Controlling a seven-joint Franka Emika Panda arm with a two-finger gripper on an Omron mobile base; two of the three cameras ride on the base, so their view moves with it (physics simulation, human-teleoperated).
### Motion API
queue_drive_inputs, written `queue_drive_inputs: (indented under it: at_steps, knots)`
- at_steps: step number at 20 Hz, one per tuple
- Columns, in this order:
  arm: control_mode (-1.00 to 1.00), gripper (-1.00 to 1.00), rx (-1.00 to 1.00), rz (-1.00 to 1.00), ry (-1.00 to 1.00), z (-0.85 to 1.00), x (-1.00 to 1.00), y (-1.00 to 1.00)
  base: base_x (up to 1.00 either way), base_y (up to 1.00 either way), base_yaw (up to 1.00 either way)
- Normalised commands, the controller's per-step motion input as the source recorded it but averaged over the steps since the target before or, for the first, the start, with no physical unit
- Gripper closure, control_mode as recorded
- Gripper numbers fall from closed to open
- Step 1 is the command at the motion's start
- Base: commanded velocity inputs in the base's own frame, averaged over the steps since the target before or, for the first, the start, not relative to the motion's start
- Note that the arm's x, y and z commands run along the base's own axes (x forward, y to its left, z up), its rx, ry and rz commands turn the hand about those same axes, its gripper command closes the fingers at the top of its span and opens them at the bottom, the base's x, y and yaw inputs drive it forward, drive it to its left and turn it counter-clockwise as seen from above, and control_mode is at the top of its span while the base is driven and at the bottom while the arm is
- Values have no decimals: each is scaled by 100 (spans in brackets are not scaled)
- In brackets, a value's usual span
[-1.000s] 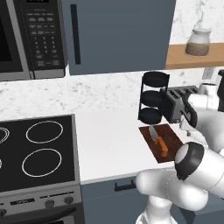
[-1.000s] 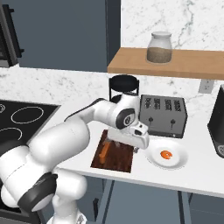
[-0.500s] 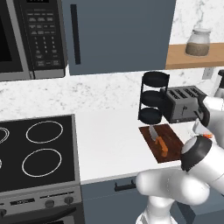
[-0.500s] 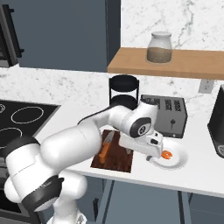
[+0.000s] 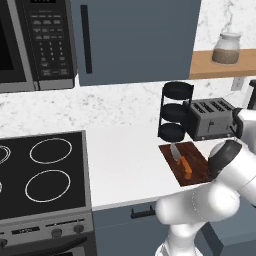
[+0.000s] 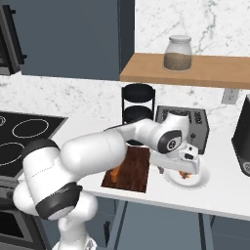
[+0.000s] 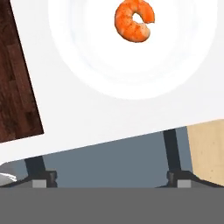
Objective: Pick up the knife from the drawer and place it on the cutting board. Then place the meat from the plate to the cutting board.
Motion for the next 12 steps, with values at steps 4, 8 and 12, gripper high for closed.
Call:
queue_drive_inputs:
  at_steps: [4, 8, 12]
  knots:
    - [-100, -100, -7, -4, -1, 0, 61, -15, 0, 0, 0]
    - [-100, -100, 3, -2, -12, 0, 21, 0, 0, 0, 0]
    - [-100, -100, 8, 0, -12, -3, 0, -6, 0, 0, 0]
